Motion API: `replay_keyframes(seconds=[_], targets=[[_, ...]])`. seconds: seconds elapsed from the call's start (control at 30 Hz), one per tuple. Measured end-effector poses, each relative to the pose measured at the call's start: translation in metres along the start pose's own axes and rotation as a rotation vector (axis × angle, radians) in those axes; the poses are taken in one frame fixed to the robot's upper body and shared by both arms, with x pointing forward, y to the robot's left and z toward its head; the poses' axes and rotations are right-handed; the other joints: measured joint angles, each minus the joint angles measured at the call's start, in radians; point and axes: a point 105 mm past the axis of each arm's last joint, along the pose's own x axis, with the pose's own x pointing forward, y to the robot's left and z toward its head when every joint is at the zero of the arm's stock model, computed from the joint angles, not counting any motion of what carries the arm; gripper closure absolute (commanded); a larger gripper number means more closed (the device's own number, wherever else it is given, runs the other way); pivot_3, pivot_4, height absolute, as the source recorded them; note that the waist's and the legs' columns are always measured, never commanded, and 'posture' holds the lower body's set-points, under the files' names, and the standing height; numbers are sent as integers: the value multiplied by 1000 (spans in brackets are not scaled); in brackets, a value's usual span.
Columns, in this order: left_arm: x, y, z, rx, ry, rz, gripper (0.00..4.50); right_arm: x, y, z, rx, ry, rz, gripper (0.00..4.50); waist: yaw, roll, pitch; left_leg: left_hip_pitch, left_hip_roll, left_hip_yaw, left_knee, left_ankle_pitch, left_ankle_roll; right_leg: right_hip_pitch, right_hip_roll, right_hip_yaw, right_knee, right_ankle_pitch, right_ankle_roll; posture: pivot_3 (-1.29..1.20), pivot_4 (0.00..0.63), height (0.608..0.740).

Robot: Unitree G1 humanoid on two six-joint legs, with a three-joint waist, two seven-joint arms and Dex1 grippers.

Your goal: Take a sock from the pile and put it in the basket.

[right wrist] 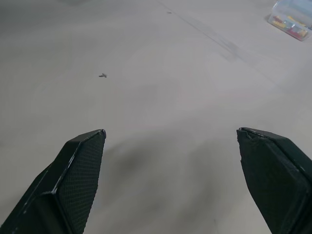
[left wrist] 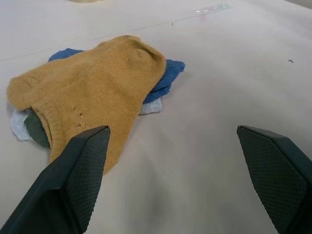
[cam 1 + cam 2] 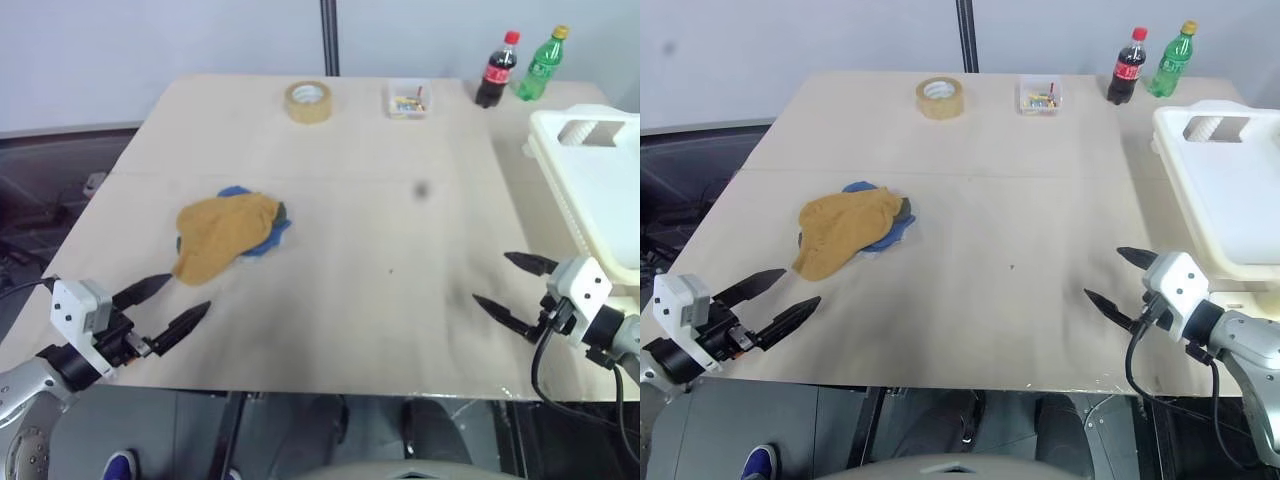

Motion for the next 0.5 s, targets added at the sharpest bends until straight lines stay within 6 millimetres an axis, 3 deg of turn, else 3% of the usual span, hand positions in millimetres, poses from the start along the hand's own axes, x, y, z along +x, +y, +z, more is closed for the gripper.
replay_keyframes(seconds=[0.3,0.5], targets=[[17,-1,9,-19,-32,43,50,10,-1,13,-43,-33,48,0,0,0,0,0,0,0,0,0,0,1,0,-1,-1,0,0,0,150,740],[20,21,-5,-141,12,258,50,27,11,27,-89,-109,117,0,-1,0,0,0,0,-1,0,0,0,1,2,-1,-2,1,0,0,150,740]])
